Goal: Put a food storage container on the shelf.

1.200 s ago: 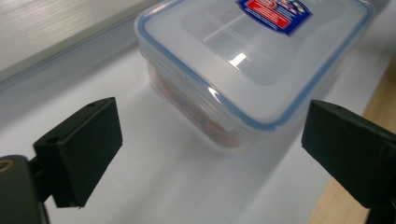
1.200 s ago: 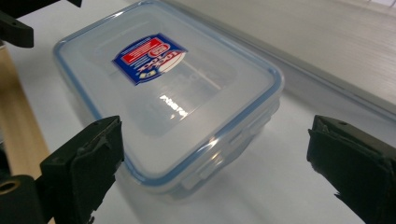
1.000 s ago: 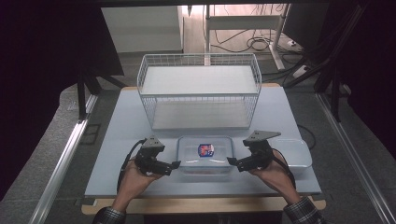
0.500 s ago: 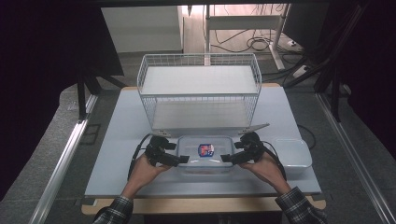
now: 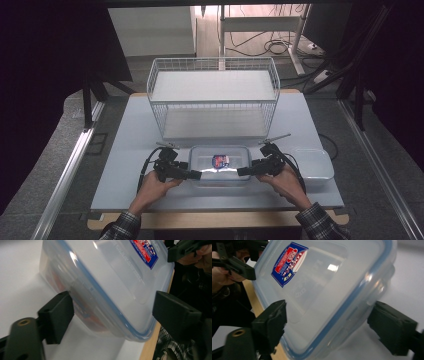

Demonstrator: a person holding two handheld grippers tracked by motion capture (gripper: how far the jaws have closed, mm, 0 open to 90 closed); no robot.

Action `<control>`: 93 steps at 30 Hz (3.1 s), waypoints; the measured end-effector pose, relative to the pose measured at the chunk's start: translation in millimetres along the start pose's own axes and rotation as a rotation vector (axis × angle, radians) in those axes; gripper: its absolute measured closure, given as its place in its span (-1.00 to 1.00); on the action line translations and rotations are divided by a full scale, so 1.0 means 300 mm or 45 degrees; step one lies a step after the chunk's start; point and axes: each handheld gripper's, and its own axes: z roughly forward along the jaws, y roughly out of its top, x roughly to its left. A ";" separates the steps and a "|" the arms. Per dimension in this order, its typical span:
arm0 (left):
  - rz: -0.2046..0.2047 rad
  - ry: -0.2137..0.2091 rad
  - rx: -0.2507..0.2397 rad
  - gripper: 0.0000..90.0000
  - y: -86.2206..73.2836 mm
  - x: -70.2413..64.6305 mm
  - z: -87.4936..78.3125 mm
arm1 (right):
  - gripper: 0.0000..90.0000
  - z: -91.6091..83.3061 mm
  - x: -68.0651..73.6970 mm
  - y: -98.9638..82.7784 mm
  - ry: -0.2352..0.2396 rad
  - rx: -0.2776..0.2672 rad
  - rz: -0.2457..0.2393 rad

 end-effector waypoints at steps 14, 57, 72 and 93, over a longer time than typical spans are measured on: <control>-0.059 0.007 -0.179 0.12 -0.044 -0.020 -0.067 | 0.10 -0.082 0.032 -0.043 -0.003 -0.155 0.005; 0.209 0.203 -0.458 0.17 0.270 -0.167 -0.343 | 0.13 -0.277 0.177 0.292 -0.063 -0.430 -0.344; 0.232 0.213 -0.512 0.17 0.411 -0.171 -0.434 | 0.13 -0.347 0.217 0.467 -0.078 -0.472 -0.403; 0.154 0.162 -0.540 0.16 0.590 -0.061 -0.426 | 0.09 -0.372 0.156 0.644 -0.133 -0.515 -0.343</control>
